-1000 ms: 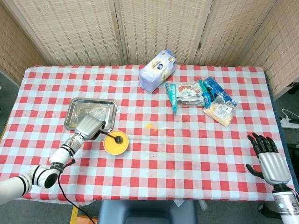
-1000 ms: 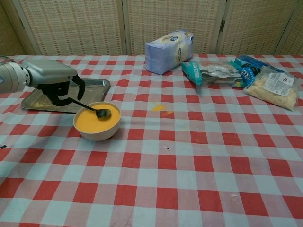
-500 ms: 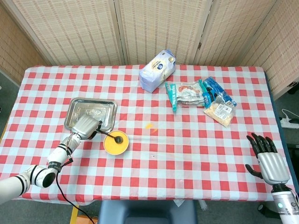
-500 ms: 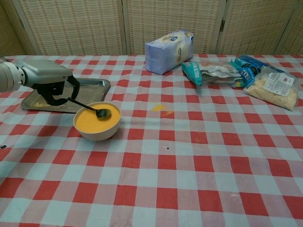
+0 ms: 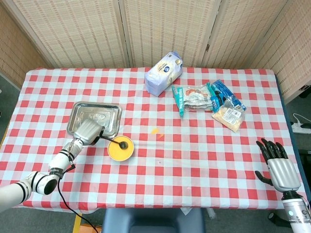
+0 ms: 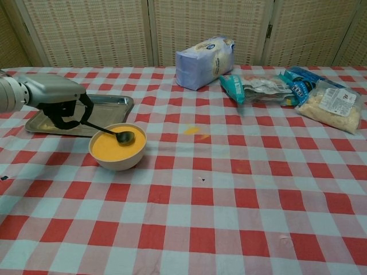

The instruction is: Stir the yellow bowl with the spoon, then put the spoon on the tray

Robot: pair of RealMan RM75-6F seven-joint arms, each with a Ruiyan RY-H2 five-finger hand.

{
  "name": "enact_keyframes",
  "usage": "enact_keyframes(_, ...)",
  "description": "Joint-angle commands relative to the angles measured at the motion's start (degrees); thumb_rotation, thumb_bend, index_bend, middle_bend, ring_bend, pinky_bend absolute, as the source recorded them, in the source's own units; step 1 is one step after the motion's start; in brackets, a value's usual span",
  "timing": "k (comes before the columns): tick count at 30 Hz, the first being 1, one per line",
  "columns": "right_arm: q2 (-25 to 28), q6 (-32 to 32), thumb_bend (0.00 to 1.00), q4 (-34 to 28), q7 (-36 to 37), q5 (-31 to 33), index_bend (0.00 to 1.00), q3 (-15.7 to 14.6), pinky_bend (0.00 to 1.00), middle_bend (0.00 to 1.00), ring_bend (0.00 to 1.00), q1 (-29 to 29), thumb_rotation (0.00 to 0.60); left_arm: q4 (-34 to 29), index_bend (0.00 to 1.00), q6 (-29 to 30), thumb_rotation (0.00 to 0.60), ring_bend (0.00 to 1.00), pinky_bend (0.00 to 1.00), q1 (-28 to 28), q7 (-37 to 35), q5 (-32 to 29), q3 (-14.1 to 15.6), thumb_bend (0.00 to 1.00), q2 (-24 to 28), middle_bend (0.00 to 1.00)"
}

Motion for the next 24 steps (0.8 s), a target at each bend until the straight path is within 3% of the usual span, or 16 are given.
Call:
enact_keyframes(1,0.0,0.04,0.17,0.0,0.0,0.02,0.0,0.01,0.0,0.0,0.0,-0.02,0.6,0.07,0.54,0.0,0.6,1.0,1.0,0.03,-0.06,0.06,0.12,0.47,0.0,1.0)
enact_keyframes(15,-0.07,-0.07,0.17,-0.04,-0.21,0.02,0.0,-0.07,0.0,0.0,0.0,0.03,0.6,-0.56,0.55,0.96,0.6,1.0,1.0,0.6,-0.9,0.95,0.43,0.46,0.54,1.0)
enact_keyframes(24,-0.06,-0.21,0.17,0.03,-0.16,0.11,0.0,-0.09,0.0,0.0,0.0,0.07,0.6,-2.65,0.39,-0.71,0.6,1.0,1.0,0.11,-0.73,-0.5,0.38,0.46,2.08,1.0)
